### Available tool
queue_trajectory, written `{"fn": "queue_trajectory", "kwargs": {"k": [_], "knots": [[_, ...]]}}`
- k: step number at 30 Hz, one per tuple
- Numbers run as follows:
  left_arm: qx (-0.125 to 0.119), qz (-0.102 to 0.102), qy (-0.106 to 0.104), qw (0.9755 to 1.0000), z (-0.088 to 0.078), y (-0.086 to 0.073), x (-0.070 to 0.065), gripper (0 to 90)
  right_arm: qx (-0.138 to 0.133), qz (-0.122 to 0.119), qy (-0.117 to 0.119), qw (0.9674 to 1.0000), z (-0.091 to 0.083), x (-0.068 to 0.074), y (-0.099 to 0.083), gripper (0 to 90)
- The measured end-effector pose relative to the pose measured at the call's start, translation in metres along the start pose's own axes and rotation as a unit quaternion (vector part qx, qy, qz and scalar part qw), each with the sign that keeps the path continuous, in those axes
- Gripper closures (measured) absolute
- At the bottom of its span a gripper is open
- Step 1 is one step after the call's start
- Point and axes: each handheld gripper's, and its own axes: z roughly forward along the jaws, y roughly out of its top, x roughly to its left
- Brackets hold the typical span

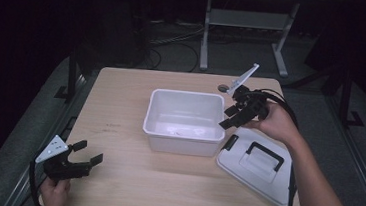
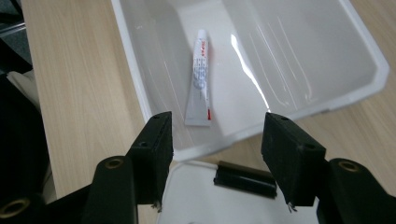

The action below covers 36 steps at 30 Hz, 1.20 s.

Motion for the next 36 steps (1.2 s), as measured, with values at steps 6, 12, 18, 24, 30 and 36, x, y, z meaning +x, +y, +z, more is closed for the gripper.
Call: {"fn": "queue_trajectory", "kwargs": {"k": [6,12,18,24,30,36], "knots": [[0.001,0.002,0.0,1.0,0.0,0.0,-0.001,15.7,-0.001,0.011,-0.008,0.9999,-0.007,0.0,-0.017,42.3],[0.001,0.003,0.0,1.0,0.001,0.0,-0.001,15.7,0.001,0.028,-0.018,0.9994,-0.01,-0.001,-0.035,41.3],[0.002,0.005,0.0,1.0,0.001,0.0,-0.002,15.7,0.012,0.039,-0.024,0.9989,-0.009,-0.004,-0.052,41.2],[0.003,0.006,-0.001,1.0,0.002,0.001,-0.003,15.7,0.013,0.052,-0.027,0.9982,-0.007,-0.006,-0.068,41.2],[0.005,0.009,-0.001,1.0,0.003,0.001,-0.003,15.7,0.016,0.065,-0.03,0.9973,-0.006,-0.008,-0.085,41.3],[0.006,0.01,-0.001,0.9999,0.003,0.0,-0.003,15.7,0.015,0.084,-0.033,0.9958,-0.005,-0.011,-0.103,42.0]]}}
